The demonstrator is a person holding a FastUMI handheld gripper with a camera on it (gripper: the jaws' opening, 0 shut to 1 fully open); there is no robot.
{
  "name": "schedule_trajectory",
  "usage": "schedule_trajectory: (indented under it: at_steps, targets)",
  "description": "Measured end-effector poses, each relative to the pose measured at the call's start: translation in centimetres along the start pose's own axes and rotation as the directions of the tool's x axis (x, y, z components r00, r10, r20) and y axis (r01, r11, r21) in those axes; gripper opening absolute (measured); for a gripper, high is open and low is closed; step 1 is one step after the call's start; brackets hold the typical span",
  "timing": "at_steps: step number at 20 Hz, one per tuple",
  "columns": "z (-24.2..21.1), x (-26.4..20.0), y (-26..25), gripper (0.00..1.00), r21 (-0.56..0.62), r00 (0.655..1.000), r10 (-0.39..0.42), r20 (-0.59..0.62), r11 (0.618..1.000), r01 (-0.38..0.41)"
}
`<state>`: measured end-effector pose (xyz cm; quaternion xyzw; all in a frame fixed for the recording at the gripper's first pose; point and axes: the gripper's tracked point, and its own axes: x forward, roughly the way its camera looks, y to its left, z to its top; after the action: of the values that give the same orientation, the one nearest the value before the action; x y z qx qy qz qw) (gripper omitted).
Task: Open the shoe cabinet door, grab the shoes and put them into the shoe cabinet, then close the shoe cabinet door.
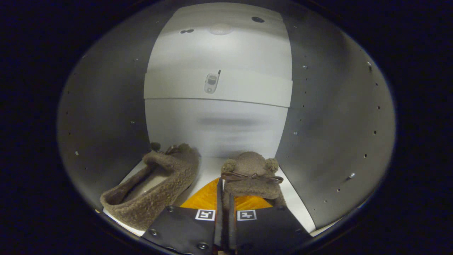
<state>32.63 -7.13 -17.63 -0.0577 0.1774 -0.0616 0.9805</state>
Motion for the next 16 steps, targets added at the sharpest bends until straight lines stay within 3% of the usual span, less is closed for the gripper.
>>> schedule_trajectory:
  at_steps: [5, 16]
  targets:
    - [0.2, 1.8, 0.0, 0.11, 0.055, 0.998, 0.035, -0.059, 0.998, -0.032]
    - [0.2, -0.3, -0.9, 0.27, 0.028, 0.992, -0.029, -0.119, 0.999, 0.033]
